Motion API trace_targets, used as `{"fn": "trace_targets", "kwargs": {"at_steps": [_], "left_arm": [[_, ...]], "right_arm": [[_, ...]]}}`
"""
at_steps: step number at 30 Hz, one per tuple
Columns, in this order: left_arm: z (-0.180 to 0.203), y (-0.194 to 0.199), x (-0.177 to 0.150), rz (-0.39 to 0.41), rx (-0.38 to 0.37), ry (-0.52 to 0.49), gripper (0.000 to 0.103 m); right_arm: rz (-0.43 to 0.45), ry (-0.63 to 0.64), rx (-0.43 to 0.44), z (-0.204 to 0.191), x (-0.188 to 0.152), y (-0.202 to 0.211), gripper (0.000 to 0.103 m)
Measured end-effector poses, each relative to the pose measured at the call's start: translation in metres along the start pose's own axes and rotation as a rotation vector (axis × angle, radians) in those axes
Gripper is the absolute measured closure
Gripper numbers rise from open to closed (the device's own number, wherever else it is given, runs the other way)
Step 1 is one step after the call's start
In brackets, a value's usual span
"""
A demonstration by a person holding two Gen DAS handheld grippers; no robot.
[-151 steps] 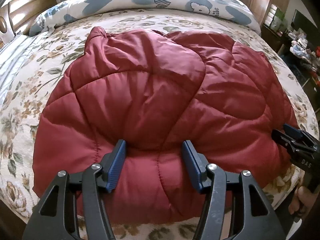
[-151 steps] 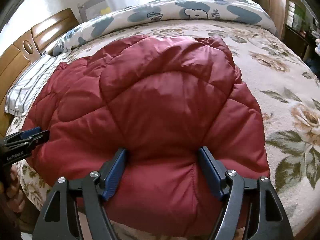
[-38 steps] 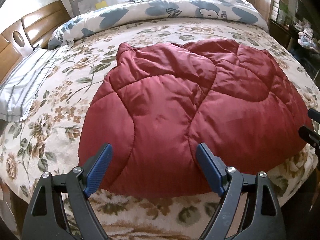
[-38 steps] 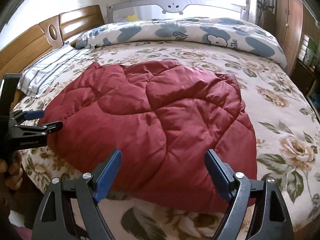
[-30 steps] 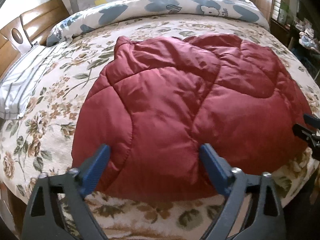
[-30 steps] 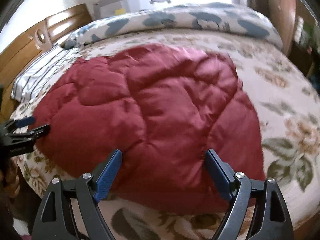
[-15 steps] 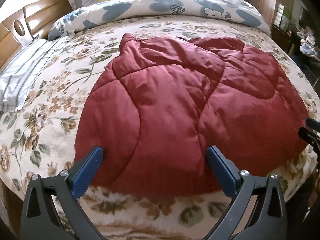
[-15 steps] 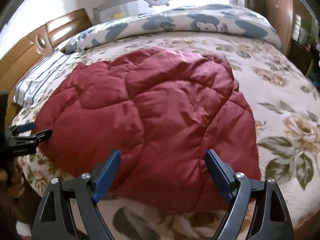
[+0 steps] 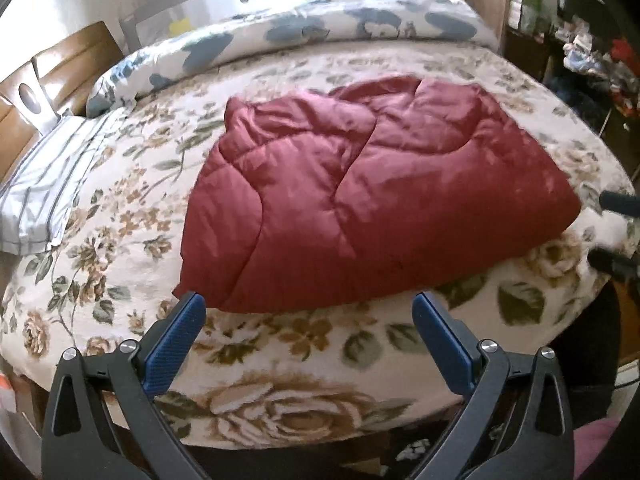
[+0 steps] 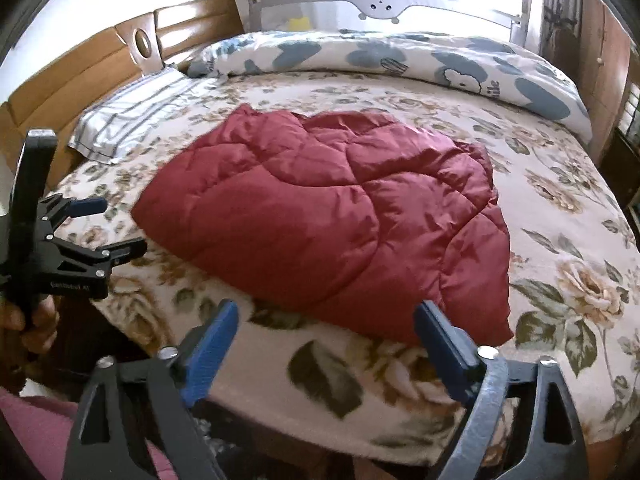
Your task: Fold large clothes
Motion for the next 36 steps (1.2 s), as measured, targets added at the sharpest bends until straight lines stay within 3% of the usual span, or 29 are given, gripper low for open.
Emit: {"fn": "trace_targets", "kwargs": {"at_steps": [5, 12, 36], "left_arm": [[0.000, -0.014, 0.008, -0.026, -0.006, 0.058, 0.000], [0.003, -0.034, 0.021, -0.046, 0.015, 0.125, 0.000], [0.015, -0.038, 0.043, -0.035, 0.029, 0.122, 0.000]], "right_arm": [[-0.035, 0.029, -0.020, -0.009, -0.004, -0.013, 0.001], [-0.040, -0.062, -0.016, 0.007, 0.005, -0.037, 0.001], [-0.030, -0.157, -0.010, 0.040, 0.030, -0.051, 0.001]]}}
Point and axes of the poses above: each gripper's, at about its wrist camera, not at the fingertips, and y roughly against the way its jaws point, z to its right, x to its top, the point moved 1 cm from there along -y, roughly the way its jaws point, and after that the axes turned 13 degrees about y, right-handed, at the moved point
